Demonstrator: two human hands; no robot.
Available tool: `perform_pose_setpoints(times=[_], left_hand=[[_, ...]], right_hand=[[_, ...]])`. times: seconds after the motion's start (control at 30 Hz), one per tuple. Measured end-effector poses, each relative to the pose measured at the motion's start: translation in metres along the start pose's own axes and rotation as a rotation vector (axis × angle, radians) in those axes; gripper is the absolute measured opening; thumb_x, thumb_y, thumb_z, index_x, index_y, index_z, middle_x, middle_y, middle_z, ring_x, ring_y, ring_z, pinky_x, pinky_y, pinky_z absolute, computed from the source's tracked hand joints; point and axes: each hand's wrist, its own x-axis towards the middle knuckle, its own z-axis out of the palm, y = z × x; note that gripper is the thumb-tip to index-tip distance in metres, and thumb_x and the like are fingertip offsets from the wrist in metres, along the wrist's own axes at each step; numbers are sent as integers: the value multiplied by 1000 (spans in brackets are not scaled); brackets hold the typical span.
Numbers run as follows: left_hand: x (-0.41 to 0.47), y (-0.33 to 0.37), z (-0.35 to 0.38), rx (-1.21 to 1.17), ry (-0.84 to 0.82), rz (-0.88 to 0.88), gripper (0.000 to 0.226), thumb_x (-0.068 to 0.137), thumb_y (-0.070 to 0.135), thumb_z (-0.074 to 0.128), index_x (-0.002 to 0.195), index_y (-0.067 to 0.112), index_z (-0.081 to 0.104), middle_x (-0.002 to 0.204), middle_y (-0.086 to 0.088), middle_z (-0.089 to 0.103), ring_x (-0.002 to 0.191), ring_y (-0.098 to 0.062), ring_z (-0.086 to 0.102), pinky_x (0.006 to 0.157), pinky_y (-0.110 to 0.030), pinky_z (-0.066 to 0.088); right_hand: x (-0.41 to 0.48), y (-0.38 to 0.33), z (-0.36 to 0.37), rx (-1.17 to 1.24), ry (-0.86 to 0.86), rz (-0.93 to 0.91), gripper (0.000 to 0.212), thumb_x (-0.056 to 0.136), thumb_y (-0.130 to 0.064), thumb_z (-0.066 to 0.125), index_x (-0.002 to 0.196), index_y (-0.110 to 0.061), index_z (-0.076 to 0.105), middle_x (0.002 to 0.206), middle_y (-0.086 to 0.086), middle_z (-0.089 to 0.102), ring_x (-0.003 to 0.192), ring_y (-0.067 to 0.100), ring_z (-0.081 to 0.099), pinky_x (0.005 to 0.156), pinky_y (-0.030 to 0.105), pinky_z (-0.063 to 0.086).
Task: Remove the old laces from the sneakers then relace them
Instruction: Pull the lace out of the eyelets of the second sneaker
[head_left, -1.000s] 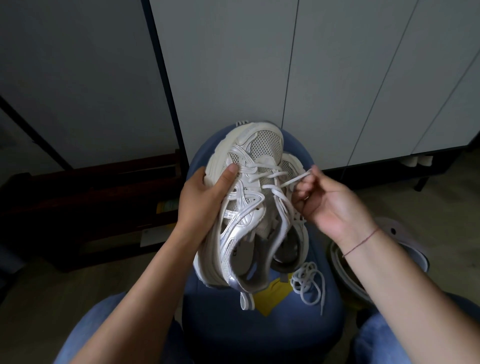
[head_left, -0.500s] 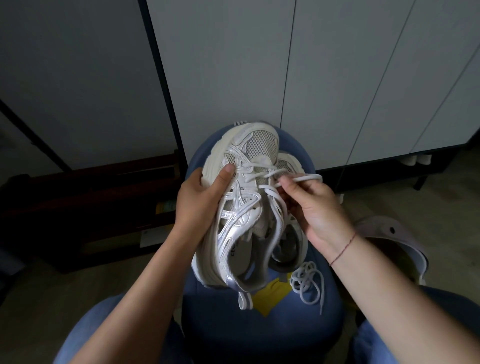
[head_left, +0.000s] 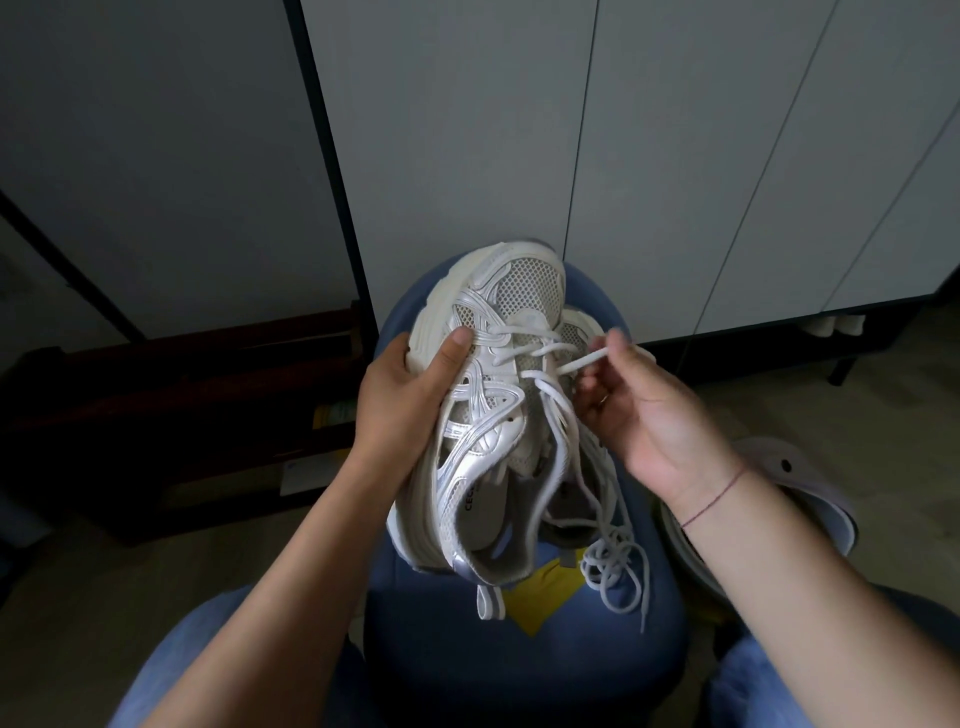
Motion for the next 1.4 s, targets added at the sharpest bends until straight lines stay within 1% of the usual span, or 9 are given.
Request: perform_pose_setpoints(times=[0.13,0.2,0.33,0.5,0.6,0.73,0.87,1.17,1.4], left_hand=[[-1,0,0,2,0,-3,47,68,62,69,104,31,66,97,11,75,87,-3,72,78,-24,55],[-1,-1,0,12,-2,-4,49,67,63,69,104,32,65,98,10,75,88,-4,72,81,-27,56],[1,-2,-3,9,-1,1,49,66,64,69,103,31,67,98,10,76,90,-5,72,86,-31,57],[4,-2,-4,7,30,4,59,66,65,68,109,25,69,99,8,76,91,-6,72,89,-35,56],[4,-4,-3,19,21,-6,59,66,66,68,109,27,68,99,8,76,91,-7,72,90,-37,57],[3,-4,-2,26,26,2,58,70,64,69,113,24,68,100,8,75,92,-6,72,90,-36,56],[2,-3,-3,29,19,1,58,67,65,69,111,26,68,100,9,75,91,-6,72,88,-34,57],[5,-3,-8,15,42,4,40,79,54,70,108,26,68,98,7,76,89,-6,72,85,-30,57],[3,-3,-3,24,30,21,39,81,52,70,110,27,67,100,10,75,89,-1,71,78,-20,54]], right_hand=[[-3,12,6,-328,7,-152,12,71,-21,68,80,-14,64,73,0,66,73,14,60,75,28,50],[-2,14,6,-408,62,-201,10,72,-21,67,78,-14,64,70,-2,67,71,14,60,74,29,50],[0,4,4,-155,52,-122,12,77,-20,61,74,-10,55,59,-2,57,55,9,50,55,19,47],[8,-20,-7,277,112,-36,24,90,-20,52,67,-13,53,58,-4,50,48,6,46,50,16,42],[6,-14,-7,163,136,-3,18,89,-25,55,74,-14,53,60,-3,51,51,6,48,51,16,44],[-2,4,4,-155,-20,-8,12,76,-22,64,78,-12,59,67,0,58,61,10,53,59,19,48],[-6,13,11,-302,68,-112,6,74,-15,66,76,-10,63,66,1,65,62,13,58,63,23,51],[5,-13,-6,140,156,-53,24,96,-22,49,74,-14,51,58,-3,51,52,7,47,52,18,44],[-4,8,5,-216,-12,-78,12,75,-21,64,80,-10,59,65,-2,61,59,8,55,58,17,49]])
